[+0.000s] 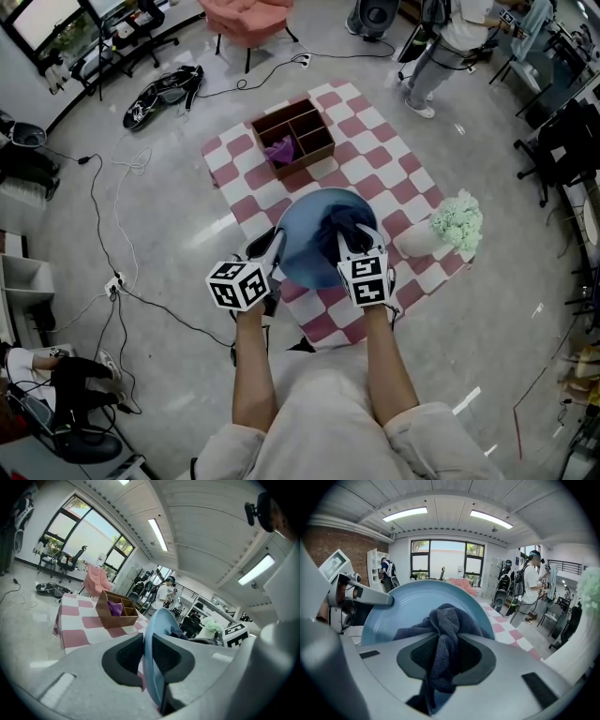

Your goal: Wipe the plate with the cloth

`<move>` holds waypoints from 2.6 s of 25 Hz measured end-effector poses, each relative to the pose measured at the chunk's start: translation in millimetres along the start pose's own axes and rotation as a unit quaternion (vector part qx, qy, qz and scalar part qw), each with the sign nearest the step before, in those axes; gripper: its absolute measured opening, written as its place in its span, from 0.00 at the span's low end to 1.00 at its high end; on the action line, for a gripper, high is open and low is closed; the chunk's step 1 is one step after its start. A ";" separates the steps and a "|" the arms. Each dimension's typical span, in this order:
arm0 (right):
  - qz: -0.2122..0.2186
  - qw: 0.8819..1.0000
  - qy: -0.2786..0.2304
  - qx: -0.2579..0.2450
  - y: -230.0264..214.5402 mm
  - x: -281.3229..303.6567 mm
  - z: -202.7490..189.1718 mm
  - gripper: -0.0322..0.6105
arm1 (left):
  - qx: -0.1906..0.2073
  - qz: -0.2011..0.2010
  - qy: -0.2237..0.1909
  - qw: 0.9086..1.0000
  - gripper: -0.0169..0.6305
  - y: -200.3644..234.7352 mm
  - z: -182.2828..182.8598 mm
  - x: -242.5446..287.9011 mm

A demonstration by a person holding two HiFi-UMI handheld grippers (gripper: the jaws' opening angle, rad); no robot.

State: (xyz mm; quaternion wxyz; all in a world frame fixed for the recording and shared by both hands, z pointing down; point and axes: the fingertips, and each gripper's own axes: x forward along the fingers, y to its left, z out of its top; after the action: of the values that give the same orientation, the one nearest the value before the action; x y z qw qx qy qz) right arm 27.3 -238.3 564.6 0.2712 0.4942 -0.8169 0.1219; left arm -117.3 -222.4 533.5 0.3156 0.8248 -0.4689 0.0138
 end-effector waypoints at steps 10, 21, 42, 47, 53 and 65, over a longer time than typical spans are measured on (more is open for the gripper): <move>0.017 1.000 0.007 -0.017 13.8 2.4 -2.7 0.21 | -0.045 0.023 -0.035 0.998 0.09 15.7 8.5 -6.7; 0.054 0.997 0.015 -0.052 50.5 7.6 -3.0 0.21 | -0.080 0.047 -0.049 0.994 0.09 25.7 7.1 -5.3; 0.060 0.997 0.002 -0.057 59.3 3.3 9.0 0.21 | -0.042 -0.034 0.054 0.997 0.10 -19.0 -28.8 19.7; 0.049 0.998 -0.003 -0.045 49.6 2.9 8.7 0.21 | -0.028 -0.047 0.069 0.996 0.10 -24.2 -34.3 22.6; 0.033 0.999 -0.006 -0.034 38.8 2.3 6.0 0.21 | -0.022 -0.058 0.082 0.995 0.10 -26.3 -41.0 24.0; -0.003 1.000 0.004 -0.002 5.3 1.8 -12.9 0.21 | -0.023 -0.079 0.124 0.989 0.10 -30.3 -68.2 28.6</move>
State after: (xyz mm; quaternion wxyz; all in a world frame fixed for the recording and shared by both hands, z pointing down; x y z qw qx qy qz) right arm 26.2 -231.0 576.6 0.2758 0.4955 -0.8146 0.1220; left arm -58.9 -197.0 581.8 0.3903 0.8436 -0.3600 0.0806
